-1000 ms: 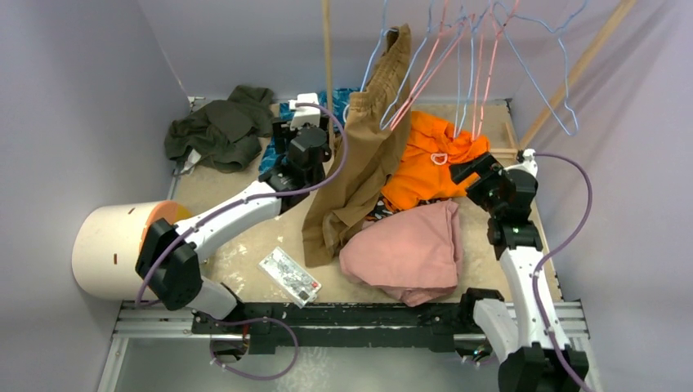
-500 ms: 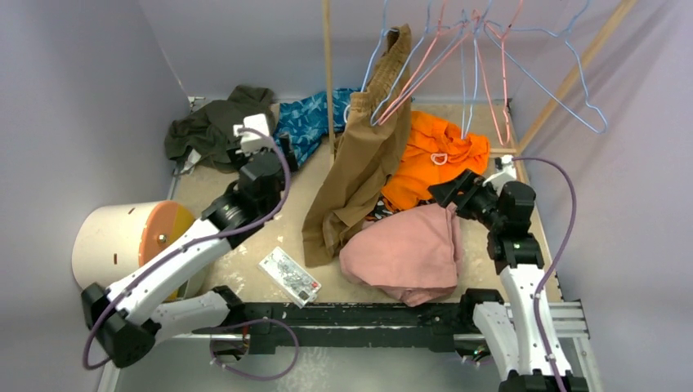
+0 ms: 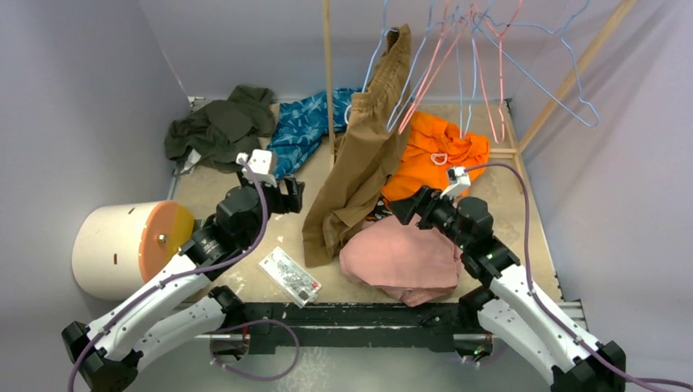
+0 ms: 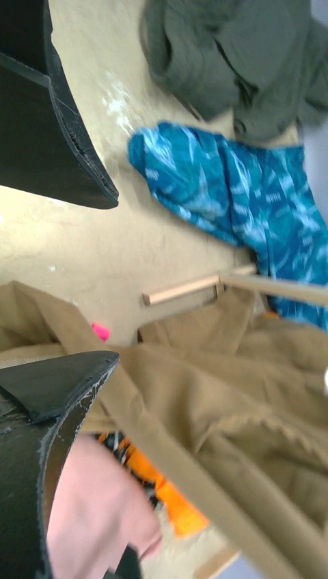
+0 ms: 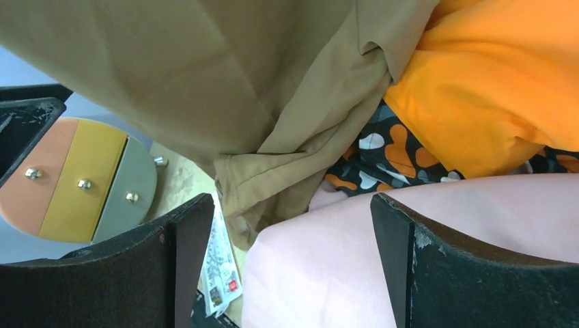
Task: Place the shorts on the hanger
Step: Adjust the shorts at the center of the board.
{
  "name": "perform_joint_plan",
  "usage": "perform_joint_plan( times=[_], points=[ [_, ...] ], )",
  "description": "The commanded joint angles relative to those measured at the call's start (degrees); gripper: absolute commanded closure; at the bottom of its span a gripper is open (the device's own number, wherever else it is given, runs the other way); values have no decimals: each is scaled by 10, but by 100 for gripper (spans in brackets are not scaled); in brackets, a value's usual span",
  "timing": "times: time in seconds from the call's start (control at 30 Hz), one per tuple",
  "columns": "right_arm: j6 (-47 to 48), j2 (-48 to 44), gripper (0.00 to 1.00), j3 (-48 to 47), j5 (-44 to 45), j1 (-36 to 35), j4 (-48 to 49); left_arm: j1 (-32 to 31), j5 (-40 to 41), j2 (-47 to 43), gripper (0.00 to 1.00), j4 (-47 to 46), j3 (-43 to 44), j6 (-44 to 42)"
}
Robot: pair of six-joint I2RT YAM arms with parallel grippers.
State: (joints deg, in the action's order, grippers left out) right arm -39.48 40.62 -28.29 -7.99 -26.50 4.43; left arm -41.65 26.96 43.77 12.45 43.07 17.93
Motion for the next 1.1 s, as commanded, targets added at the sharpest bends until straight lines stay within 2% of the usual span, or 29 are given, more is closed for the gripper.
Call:
perform_joint_plan(
  times=[0.0,0.1,0.23,0.37,0.53,0.7,0.8,0.93,1.07],
  points=[
    [2,-38,13,11,82,-33,112,2,-137,1,24,-117,4,-50],
    [33,-34,13,-13,90,-38,114,2,-150,34,24,-159,48,-63],
    [92,6,14,-51,83,-39,93,2,-138,101,24,-157,126,-85],
    [138,30,14,-61,89,-39,52,2,-150,133,25,-153,166,-83],
    [133,26,15,-37,26,-38,37,2,-157,140,25,-160,189,-78],
    [106,27,15,2,-25,-39,-2,2,-160,152,25,-116,215,-78],
    [86,46,16,-3,-32,-40,-56,2,-140,138,26,-60,194,-76],
    [49,56,16,-37,1,-65,-138,2,-113,66,26,-26,93,-67],
    [38,73,13,-94,73,-153,-204,2,-84,-9,26,-9,7,-52]
  ],
)
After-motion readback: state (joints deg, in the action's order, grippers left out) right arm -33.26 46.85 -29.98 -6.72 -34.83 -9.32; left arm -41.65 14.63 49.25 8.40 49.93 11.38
